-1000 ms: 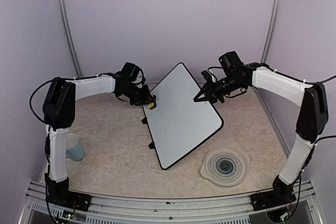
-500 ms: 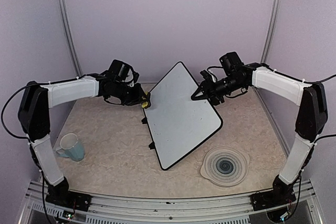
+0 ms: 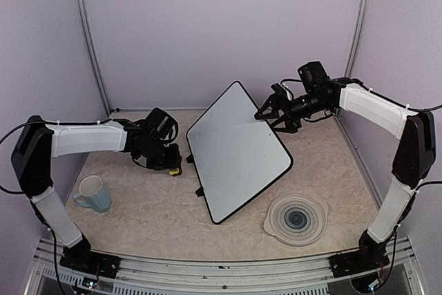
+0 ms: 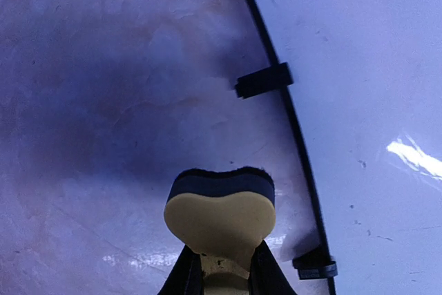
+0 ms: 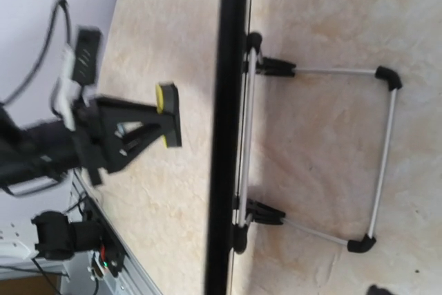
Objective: Erase the whiteboard
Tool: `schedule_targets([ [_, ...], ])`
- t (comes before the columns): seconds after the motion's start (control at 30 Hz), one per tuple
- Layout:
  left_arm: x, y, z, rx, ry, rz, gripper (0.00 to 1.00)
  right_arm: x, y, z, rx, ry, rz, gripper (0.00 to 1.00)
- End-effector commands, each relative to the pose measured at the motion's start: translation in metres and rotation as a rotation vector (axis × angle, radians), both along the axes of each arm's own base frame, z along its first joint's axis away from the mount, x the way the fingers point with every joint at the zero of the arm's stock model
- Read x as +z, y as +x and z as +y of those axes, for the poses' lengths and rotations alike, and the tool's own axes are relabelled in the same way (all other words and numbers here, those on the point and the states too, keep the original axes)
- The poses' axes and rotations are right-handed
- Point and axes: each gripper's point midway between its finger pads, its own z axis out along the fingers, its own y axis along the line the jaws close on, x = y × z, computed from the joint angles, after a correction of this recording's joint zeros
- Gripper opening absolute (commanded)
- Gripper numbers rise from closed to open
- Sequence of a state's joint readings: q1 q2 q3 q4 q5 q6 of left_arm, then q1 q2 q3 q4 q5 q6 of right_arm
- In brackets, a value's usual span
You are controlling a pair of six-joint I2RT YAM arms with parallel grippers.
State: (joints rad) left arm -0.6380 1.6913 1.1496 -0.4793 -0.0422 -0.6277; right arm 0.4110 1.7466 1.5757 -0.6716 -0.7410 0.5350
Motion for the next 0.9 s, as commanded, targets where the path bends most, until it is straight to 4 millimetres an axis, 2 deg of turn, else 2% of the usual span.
schedule_targets([
  [0.0, -0.022, -0.019, 0.033, 0.103, 0.125, 0.034, 0.08, 0.043, -0.001, -0.014, -0.018, 0.041, -0.094, 0.91],
  [0.07, -0.032, -0.025, 0.034, 0.097, 0.13, 0.057, 0.13, 0.049, -0.001, -0.019, -0.026, 0.051, -0.112, 0.92],
  [0.13, -0.037, -0.029, 0.03, 0.084, 0.125, 0.062, 0.23, 0.055, -0.002, -0.024, -0.035, 0.062, -0.125, 0.93],
  [0.27, -0.039, -0.032, 0.022, 0.061, 0.101, 0.07, 0.42, 0.062, -0.005, -0.034, -0.056, 0.077, -0.143, 0.93],
  [0.37, -0.042, -0.035, 0.018, 0.051, 0.086, 0.085, 0.51, 0.062, -0.008, -0.042, -0.073, 0.077, -0.142, 0.94],
  [0.53, -0.039, -0.037, 0.01, 0.03, 0.047, 0.094, 0.58, 0.063, -0.011, -0.054, -0.092, 0.079, -0.148, 0.94],
  [0.67, -0.028, -0.037, -0.004, -0.009, -0.059, 0.076, 0.59, 0.062, -0.013, -0.059, -0.101, 0.079, -0.147, 0.95],
  [0.87, -0.029, -0.04, -0.004, -0.005, -0.136, 0.131, 0.65, 0.063, -0.015, -0.06, -0.099, 0.083, -0.147, 0.95],
])
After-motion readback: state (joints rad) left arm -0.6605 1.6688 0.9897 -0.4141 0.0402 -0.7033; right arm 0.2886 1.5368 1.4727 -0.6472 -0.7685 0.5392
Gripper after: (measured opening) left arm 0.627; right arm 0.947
